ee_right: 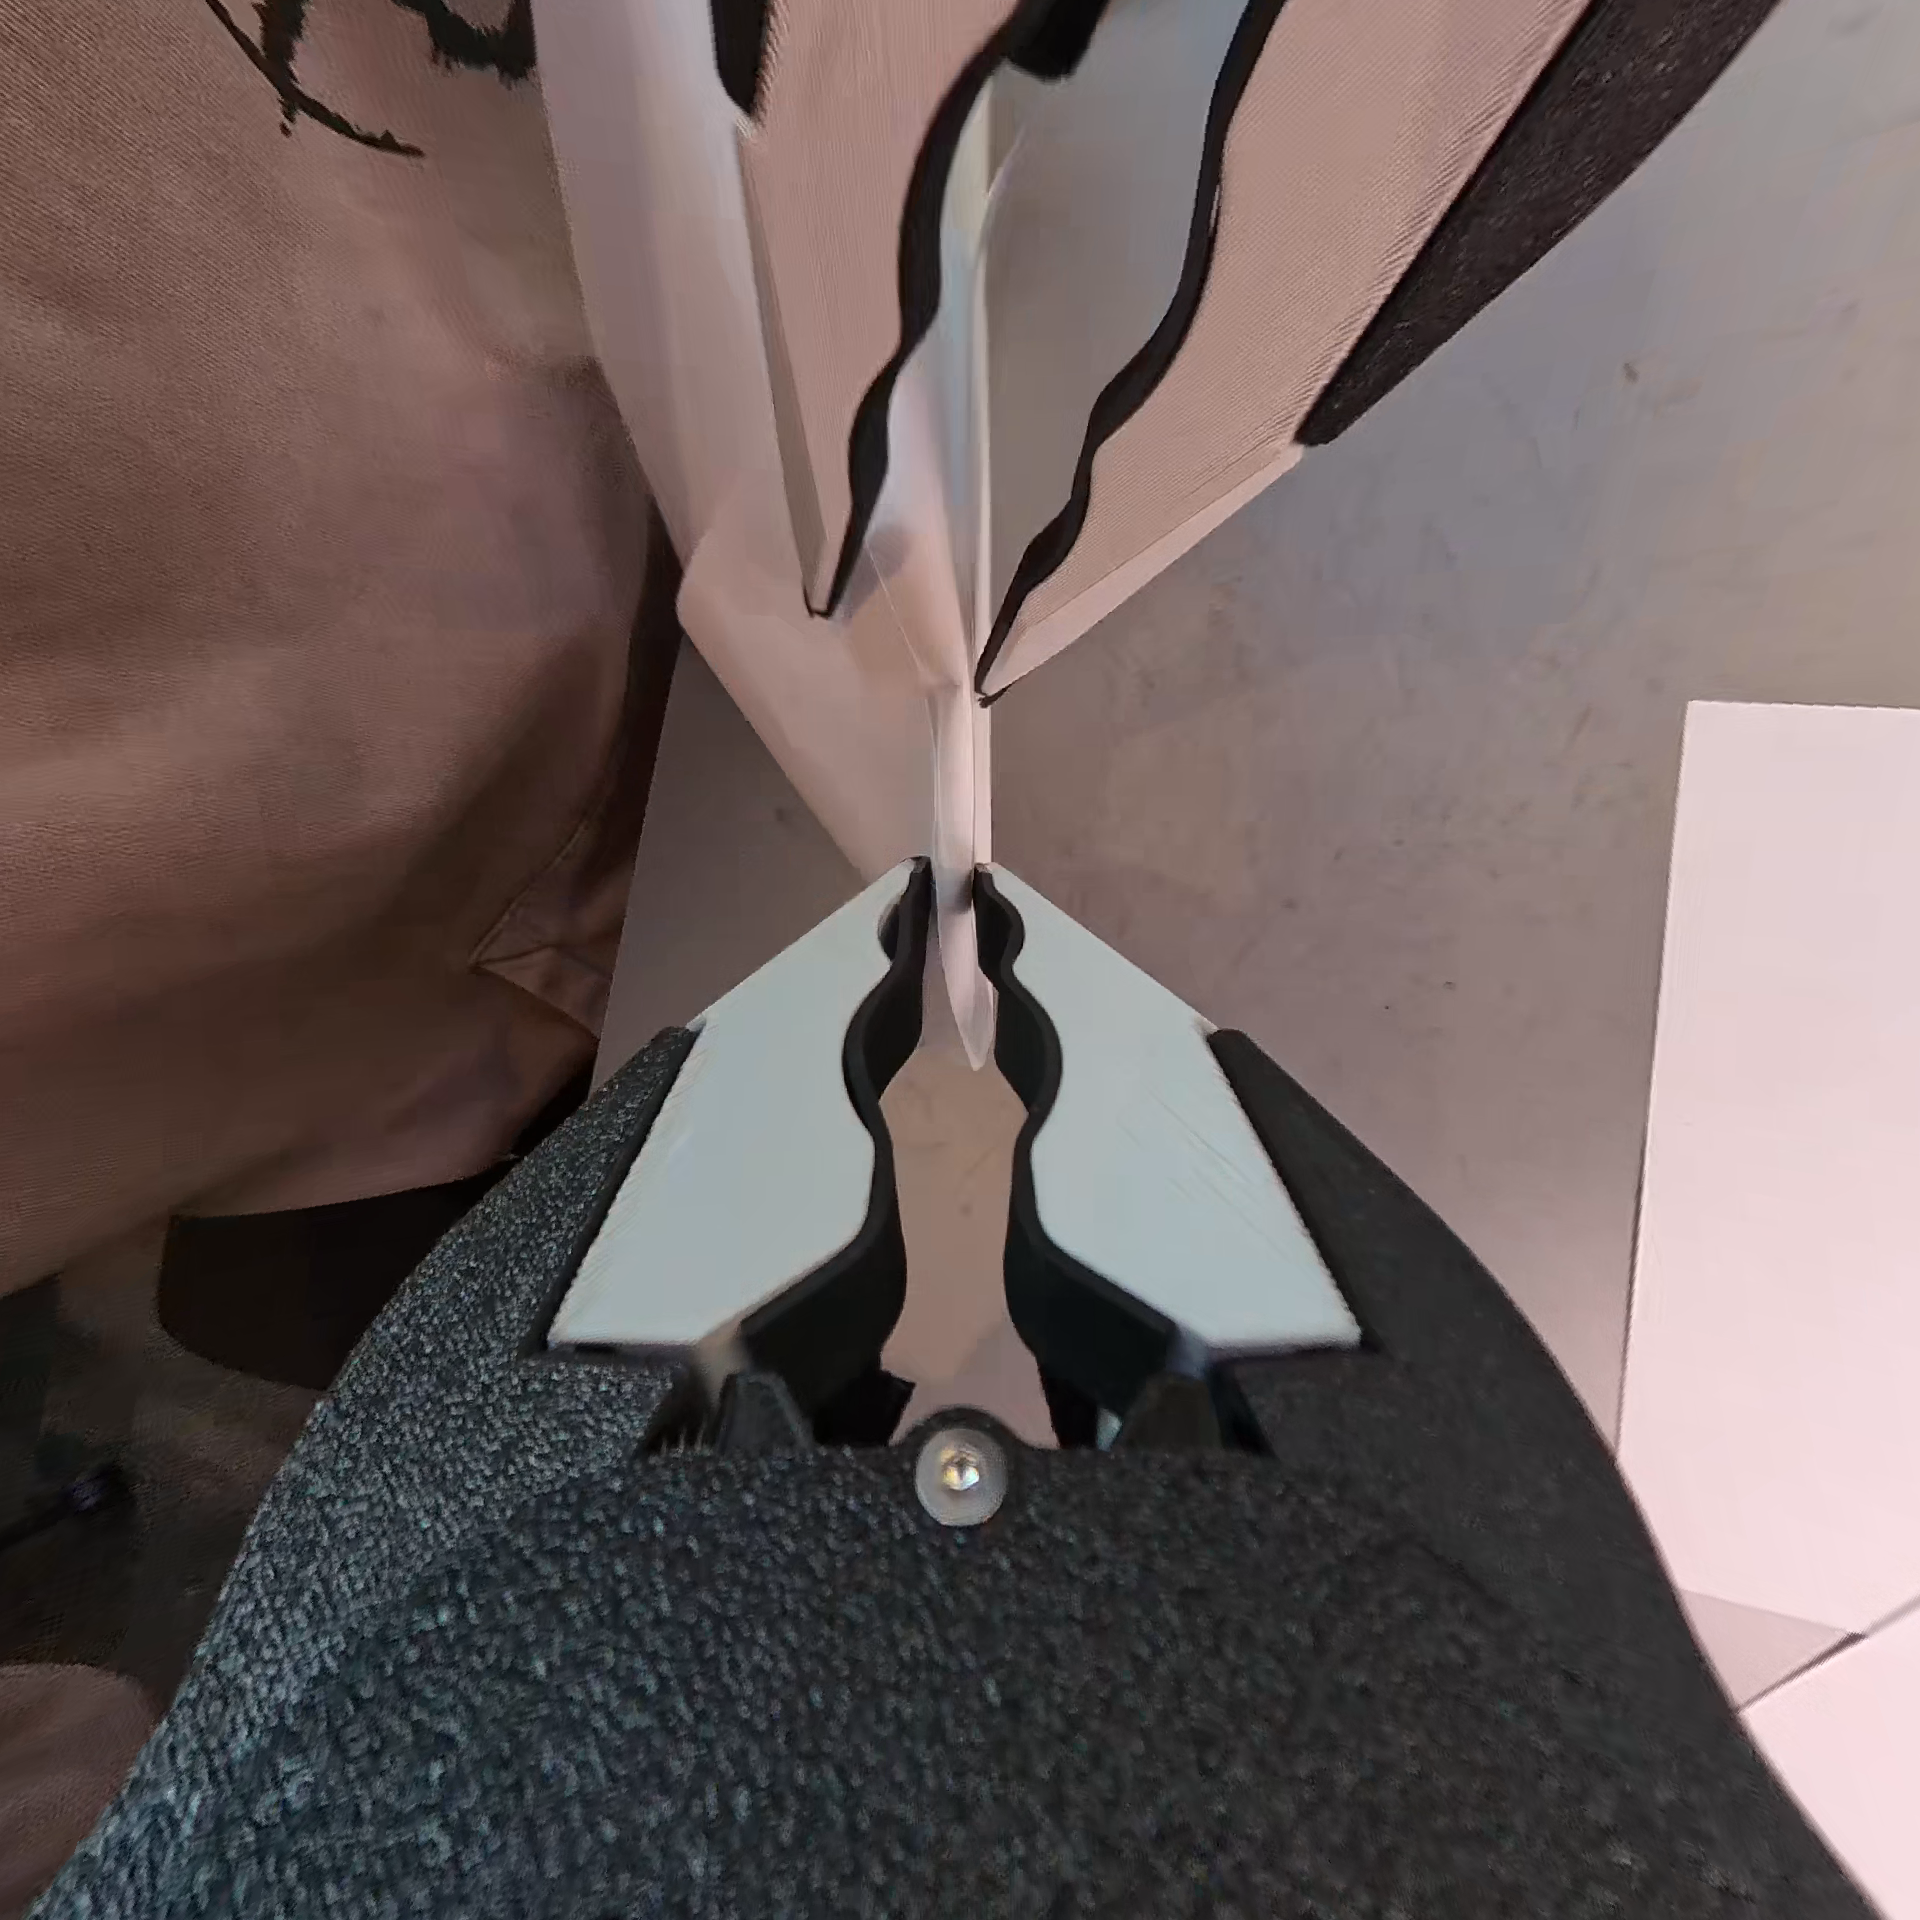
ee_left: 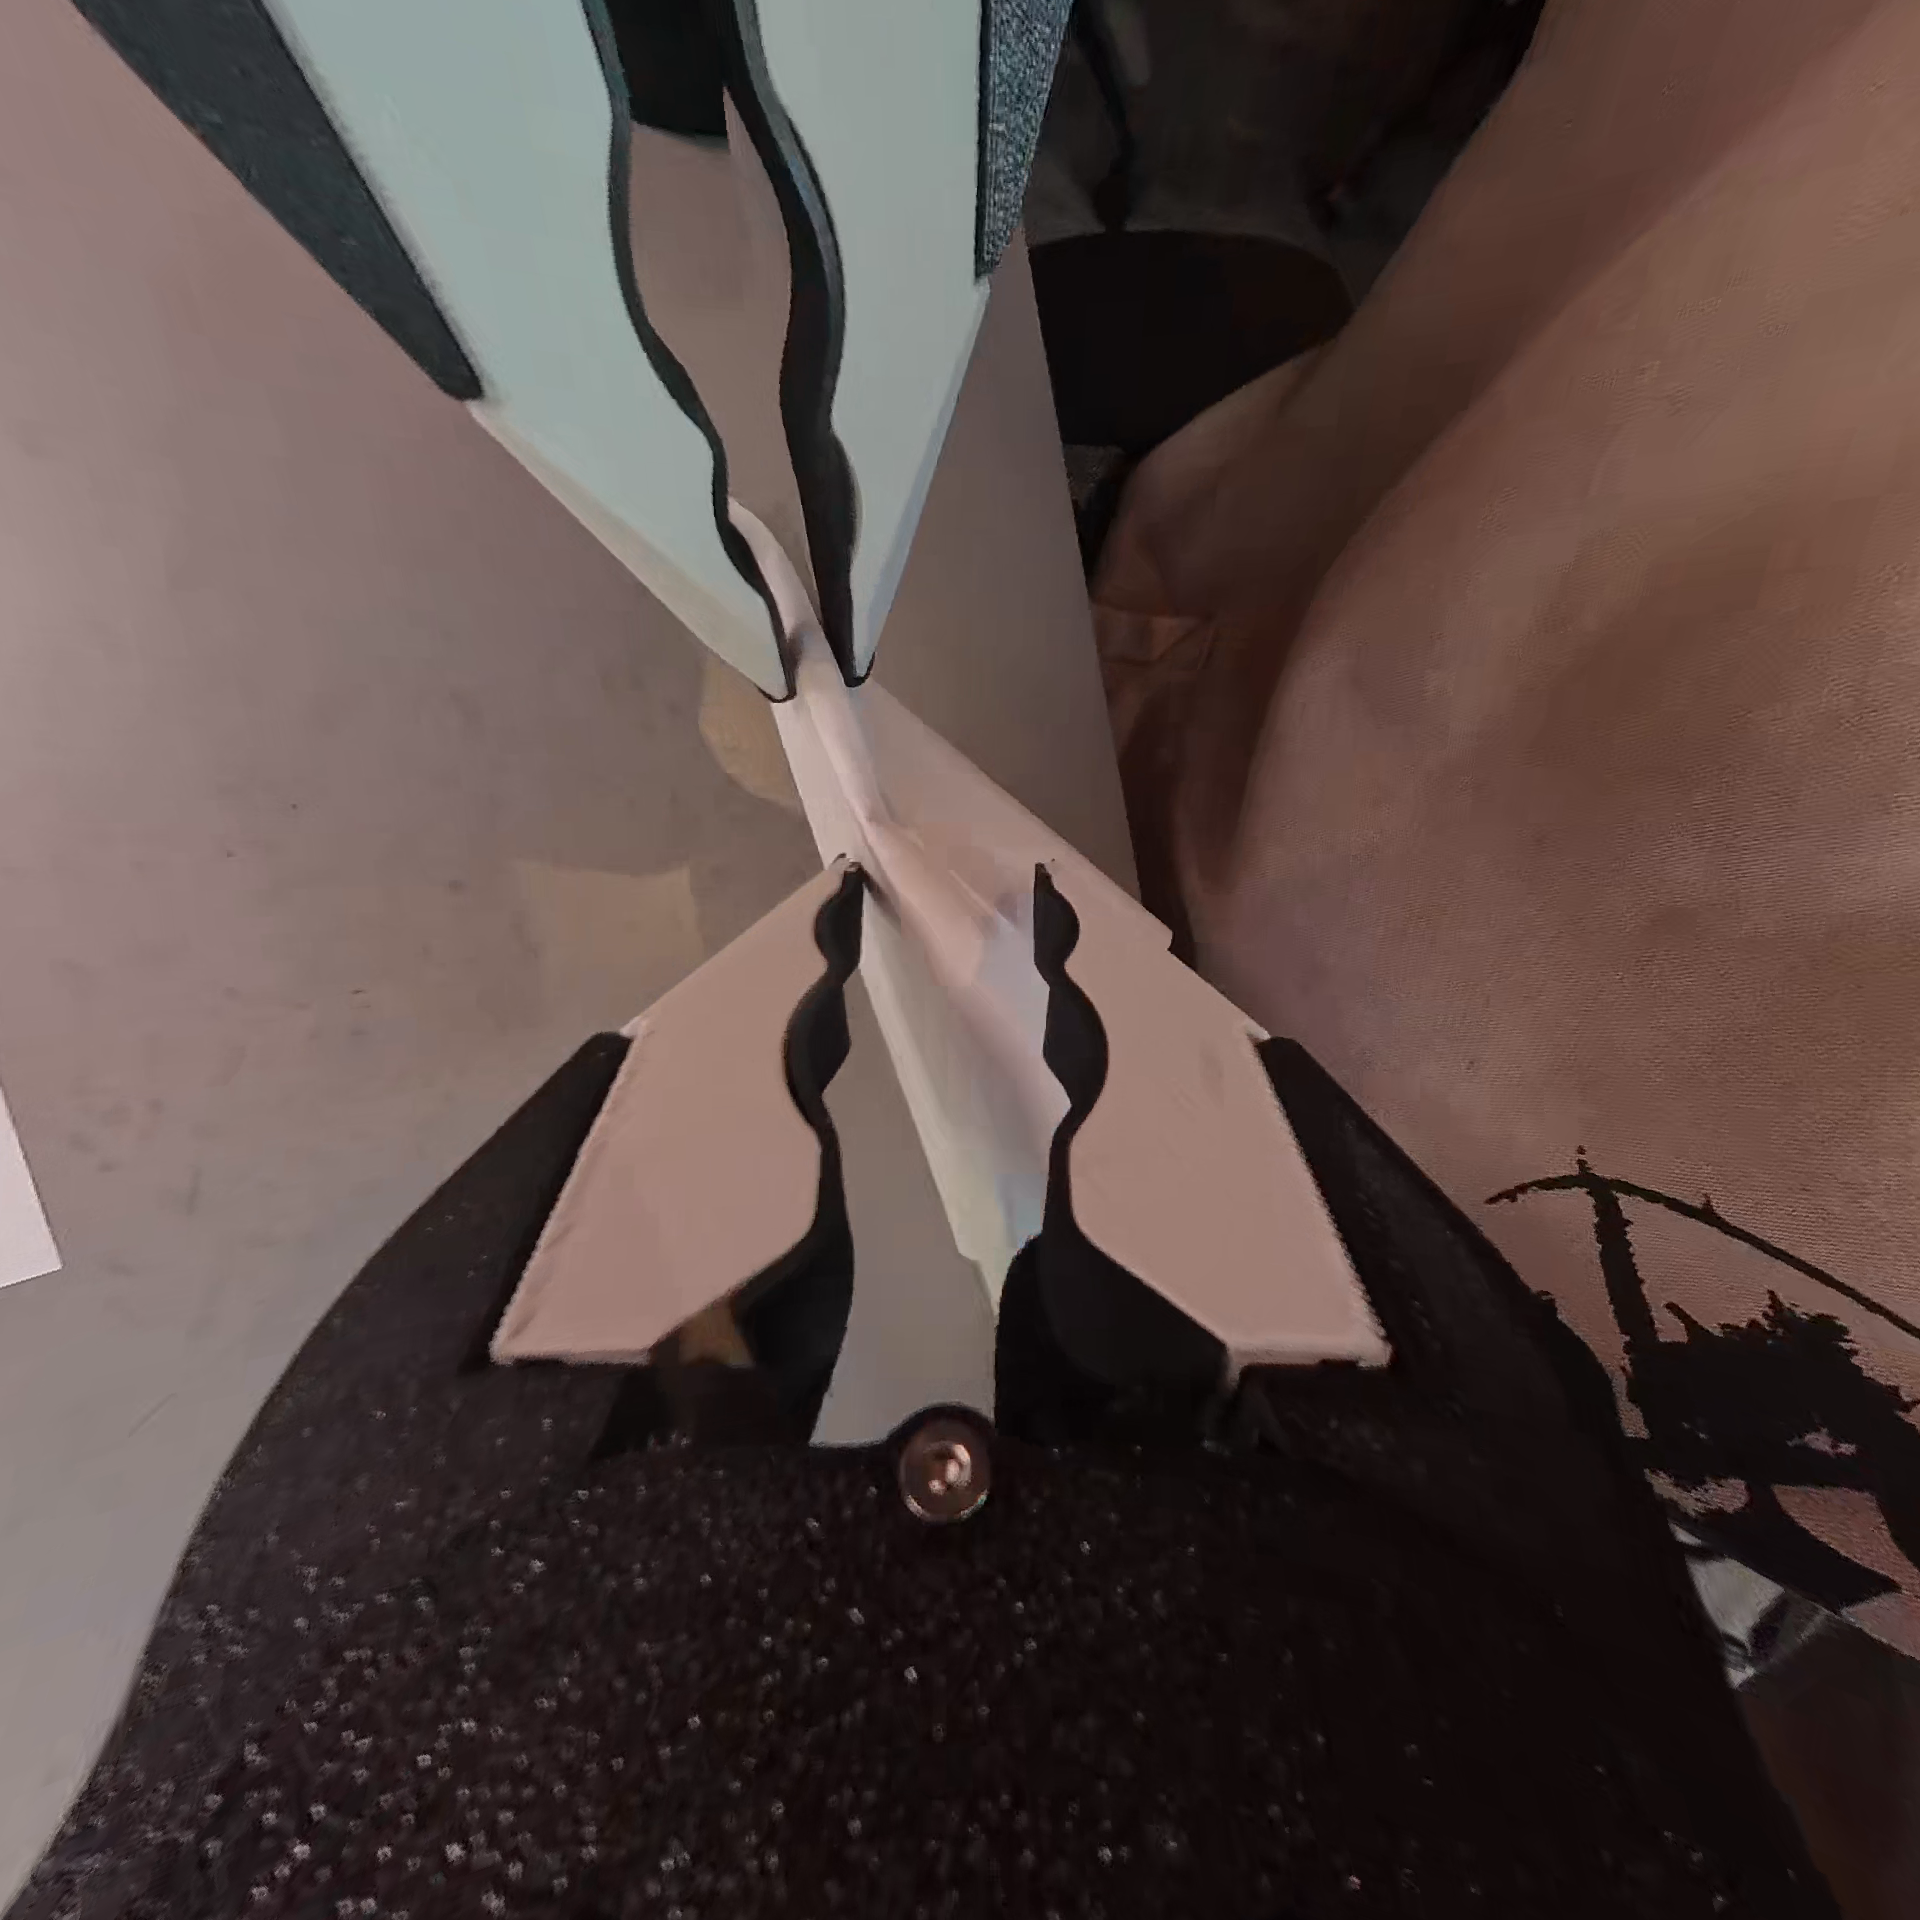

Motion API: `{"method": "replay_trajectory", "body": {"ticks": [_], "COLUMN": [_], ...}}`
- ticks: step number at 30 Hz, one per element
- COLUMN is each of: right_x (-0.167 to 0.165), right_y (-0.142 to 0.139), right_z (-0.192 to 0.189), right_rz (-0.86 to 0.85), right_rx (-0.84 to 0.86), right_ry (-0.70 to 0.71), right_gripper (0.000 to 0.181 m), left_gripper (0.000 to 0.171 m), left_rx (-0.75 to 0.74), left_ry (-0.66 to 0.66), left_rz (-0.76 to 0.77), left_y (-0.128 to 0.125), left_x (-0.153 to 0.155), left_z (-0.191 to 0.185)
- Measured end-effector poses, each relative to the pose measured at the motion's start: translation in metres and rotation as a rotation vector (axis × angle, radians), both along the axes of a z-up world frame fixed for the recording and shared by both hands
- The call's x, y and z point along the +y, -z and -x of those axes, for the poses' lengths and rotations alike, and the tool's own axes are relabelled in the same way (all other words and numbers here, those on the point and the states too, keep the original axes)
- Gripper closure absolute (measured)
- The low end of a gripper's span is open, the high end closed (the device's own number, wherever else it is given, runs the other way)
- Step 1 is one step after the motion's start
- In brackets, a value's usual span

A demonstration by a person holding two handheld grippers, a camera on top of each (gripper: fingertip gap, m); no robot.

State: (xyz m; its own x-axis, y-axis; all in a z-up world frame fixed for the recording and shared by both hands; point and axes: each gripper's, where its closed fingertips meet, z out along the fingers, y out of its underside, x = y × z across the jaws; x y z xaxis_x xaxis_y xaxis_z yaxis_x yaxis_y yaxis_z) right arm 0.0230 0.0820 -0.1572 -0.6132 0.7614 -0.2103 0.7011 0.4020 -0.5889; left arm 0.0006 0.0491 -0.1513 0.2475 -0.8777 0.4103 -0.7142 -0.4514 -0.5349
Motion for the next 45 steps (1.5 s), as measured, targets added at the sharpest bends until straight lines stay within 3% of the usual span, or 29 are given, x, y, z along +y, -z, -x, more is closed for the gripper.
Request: {"method": "replay_trajectory", "body": {"ticks": [1,6,11,17,24,27,33,39,45], "right_x": [0.0,0.001,0.012,0.001,-0.009,-0.008,-0.015,-0.027,-0.032], "right_y": [-0.007,-0.044,-0.081,-0.093,-0.105,-0.111,-0.128,-0.136,-0.141], "right_z": [0.001,0.005,0.015,0.021,0.03,0.033,0.033,0.032,0.031], "right_rz": [0.017,0.179,0.354,0.325,0.268,0.273,0.208,0.083,0.046], "right_rx": [0.024,0.199,0.425,0.509,0.45,0.411,0.485,0.569,0.606], "right_ry": [0.007,0.077,0.245,0.275,0.281,0.329,0.315,0.228,0.211], "right_gripper": [0.175,0.174,0.163,0.166,0.165,0.156,0.162,0.163,0.178], "left_gripper": [0.145,0.159,0.168,0.171,0.171,0.171,0.171,0.171,0.171], "left_rx": [-0.029,-0.253,-0.523,-0.649,-0.649,-0.591,-0.414,-0.385,-0.406], "left_ry": [-0.017,-0.112,-0.257,-0.314,-0.348,-0.384,-0.397,-0.335,-0.335], "left_rz": [-0.001,-0.018,-0.044,-0.083,-0.243,-0.398,-0.721,-0.774,-0.798], "left_y": [-0.003,-0.022,-0.046,-0.054,-0.062,-0.068,-0.085,-0.092,-0.095], "left_x": [0.001,0.006,0.016,0.011,0.007,0.007,0.001,-0.009,-0.01], "left_z": [-0.001,-0.005,0.004,0.01,0.018,0.023,0.03,0.03,0.031]}}
